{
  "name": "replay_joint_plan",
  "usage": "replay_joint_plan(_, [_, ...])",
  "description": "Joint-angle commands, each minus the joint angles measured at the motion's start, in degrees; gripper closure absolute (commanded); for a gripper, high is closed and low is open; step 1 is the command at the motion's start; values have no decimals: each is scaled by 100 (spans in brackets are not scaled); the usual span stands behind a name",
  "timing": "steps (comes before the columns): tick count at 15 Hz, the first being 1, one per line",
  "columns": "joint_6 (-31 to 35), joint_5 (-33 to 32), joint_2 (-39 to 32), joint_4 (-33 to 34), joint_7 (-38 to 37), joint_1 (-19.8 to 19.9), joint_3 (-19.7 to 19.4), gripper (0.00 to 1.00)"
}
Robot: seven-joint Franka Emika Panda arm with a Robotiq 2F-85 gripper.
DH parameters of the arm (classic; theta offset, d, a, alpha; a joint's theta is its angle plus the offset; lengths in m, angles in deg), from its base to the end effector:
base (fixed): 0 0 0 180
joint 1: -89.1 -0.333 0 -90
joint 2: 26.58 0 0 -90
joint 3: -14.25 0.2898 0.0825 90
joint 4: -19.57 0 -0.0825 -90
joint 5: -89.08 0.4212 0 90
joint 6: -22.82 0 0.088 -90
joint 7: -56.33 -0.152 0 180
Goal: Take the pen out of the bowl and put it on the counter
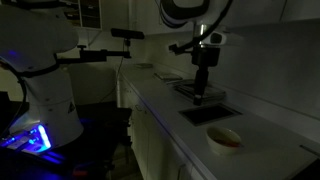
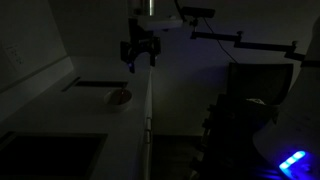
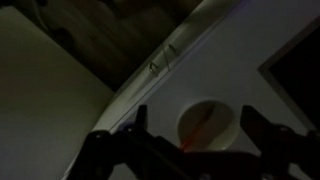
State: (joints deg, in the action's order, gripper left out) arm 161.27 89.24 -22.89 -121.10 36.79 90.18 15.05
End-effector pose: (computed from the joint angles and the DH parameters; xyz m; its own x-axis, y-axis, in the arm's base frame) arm 0.5032 -0.0025 0.2262 0.9397 -0.3410 0.0238 -0.3409 -0.9401 -0.0095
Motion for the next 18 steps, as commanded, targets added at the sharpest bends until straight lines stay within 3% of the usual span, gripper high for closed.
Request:
replay_joint_plan(1, [2,456,-1259,1025,-701,-24,-55,0])
replay_joint_plan(5, [-85,1108,-2387,2072,-1389,-154,-153,0])
replay_joint_plan(9, [-18,1218,-3060,2646,-1737,-301,-319,25])
replay_joint_plan(11, [-4,1195,-3238,2763,-1794,-350,-414,43])
replay_joint_plan(15, [60,1159,-3398,2831,-1732,-407,-505,46])
replay_joint_plan(18, [110,1059,-3474,2860,-1812,-514,-580,54])
